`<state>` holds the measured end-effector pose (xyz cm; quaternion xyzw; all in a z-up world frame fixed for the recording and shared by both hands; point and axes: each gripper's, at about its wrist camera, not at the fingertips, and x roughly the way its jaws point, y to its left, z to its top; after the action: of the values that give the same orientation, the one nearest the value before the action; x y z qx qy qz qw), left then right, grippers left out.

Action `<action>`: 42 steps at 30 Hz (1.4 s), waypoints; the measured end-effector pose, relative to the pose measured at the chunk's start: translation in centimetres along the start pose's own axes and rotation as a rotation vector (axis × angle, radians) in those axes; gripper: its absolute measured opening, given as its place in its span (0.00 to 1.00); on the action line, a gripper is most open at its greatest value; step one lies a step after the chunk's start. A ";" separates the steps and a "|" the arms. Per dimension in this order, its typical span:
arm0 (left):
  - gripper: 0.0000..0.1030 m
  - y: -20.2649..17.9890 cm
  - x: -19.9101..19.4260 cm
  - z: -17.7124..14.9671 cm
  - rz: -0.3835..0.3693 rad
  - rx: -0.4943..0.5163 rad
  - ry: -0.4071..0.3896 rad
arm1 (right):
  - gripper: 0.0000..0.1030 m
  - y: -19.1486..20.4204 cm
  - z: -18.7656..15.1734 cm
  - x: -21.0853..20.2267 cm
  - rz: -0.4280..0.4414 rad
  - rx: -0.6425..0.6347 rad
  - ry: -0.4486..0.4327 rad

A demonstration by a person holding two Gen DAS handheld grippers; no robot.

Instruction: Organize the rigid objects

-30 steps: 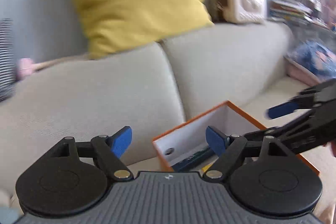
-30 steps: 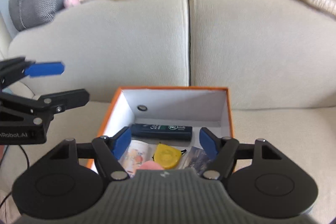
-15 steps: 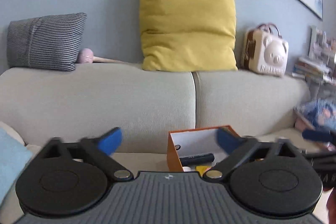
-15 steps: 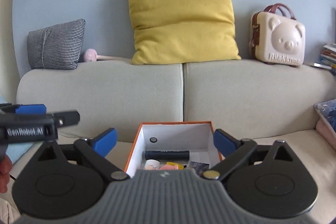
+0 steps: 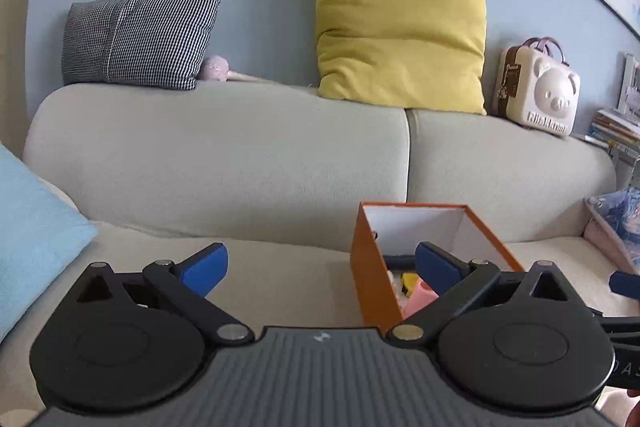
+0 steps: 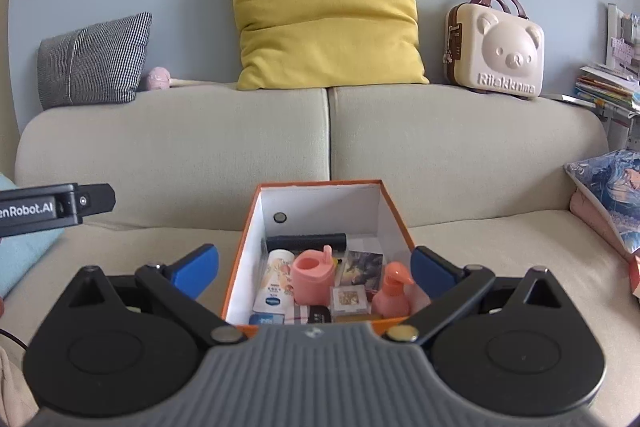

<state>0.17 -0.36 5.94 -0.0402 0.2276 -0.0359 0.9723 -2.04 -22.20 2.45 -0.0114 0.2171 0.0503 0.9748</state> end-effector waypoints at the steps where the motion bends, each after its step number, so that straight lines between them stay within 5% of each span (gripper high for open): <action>1: 1.00 -0.2 0.0 -0.4 0.000 0.004 0.008 | 0.99 0.2 -0.3 -0.1 -0.001 -0.012 0.003; 14: 1.00 -1.7 1.1 -3.4 -0.003 0.041 0.084 | 0.99 0.4 -3.3 0.9 0.018 -0.030 0.049; 42: 1.00 -1.0 2.9 -3.9 0.021 0.006 0.229 | 0.99 0.0 -4.1 3.0 0.029 -0.028 0.099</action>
<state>0.98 -1.85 1.25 -0.0304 0.3377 -0.0306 0.9403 -1.06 -22.10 -2.52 -0.0245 0.2647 0.0671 0.9617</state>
